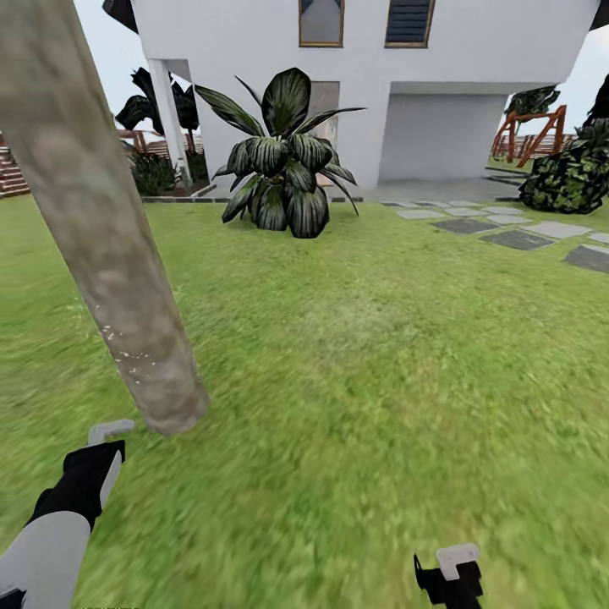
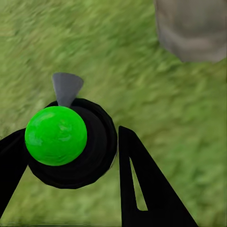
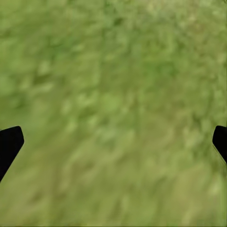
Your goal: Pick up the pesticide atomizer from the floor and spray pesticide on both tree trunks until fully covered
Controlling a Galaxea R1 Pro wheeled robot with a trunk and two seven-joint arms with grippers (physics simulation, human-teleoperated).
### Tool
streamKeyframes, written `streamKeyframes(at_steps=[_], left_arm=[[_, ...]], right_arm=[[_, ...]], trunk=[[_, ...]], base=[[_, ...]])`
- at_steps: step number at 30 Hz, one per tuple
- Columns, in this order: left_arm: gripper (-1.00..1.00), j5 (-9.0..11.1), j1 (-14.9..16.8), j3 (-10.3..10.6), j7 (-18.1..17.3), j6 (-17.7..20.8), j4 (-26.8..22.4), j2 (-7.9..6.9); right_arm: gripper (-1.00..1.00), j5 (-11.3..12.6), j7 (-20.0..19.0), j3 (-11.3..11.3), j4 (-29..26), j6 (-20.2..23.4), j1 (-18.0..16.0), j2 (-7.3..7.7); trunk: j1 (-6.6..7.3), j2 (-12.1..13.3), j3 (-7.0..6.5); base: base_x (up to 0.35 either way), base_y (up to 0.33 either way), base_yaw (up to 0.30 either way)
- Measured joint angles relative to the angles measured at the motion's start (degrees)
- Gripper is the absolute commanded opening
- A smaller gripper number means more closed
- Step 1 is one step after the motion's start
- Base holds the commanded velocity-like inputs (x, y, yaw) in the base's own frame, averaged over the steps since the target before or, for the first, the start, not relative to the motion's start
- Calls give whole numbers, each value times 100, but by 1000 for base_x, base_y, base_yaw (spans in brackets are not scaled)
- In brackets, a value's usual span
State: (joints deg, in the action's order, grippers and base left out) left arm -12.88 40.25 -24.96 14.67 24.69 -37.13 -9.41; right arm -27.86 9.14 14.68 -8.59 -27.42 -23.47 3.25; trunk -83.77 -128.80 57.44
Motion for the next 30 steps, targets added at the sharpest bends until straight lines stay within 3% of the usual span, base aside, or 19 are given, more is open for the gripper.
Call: streamKeyframes(at_steps=[8, 15, 22, 24, 25, 28, 30], left_arm=[[-100, -1, 1, -30, -49, -4, -46, -17], [-100, -5, 64, -1, -96, 18, -107, -87], [-100, 3, 112, 55, -169, 105, -535, 4], [-100, 17, 147, 264, -236, 109, -557, 71], [-100, 41, 219, 473, -296, 111, -561, 152], [-100, 19, 406, 688, -341, 236, -561, 341], [-100, 6, 723, 805, -362, 575, -562, 435]], right_arm=[[100, 2, 0, 0, 0, 0, 0, 0], [100, 7, 0, 1, -2, 0, 0, 0], [100, 8, 0, 0, -2, 0, 0, 0], [100, 8, 0, 1, 0, 0, 0, 5], [100, 9, 0, 3, -2, 0, 0, 8], [100, 8, 0, 1, -2, 0, 0, 9], [100, 8, 0, 7, -2, 0, 0, 9]], trunk=[[0, 0, 0], [0, 0, 0], [0, 0, 0], [0, 0, 0], [0, 0, -1], [0, 0, 0], [0, 0, -1]], base=[[82, -247, 276], [1, -30, 271], [0, 0, 127], [0, 0, 6], [0, 0, 2], [0, 0, 0], [0, 0, 0]])
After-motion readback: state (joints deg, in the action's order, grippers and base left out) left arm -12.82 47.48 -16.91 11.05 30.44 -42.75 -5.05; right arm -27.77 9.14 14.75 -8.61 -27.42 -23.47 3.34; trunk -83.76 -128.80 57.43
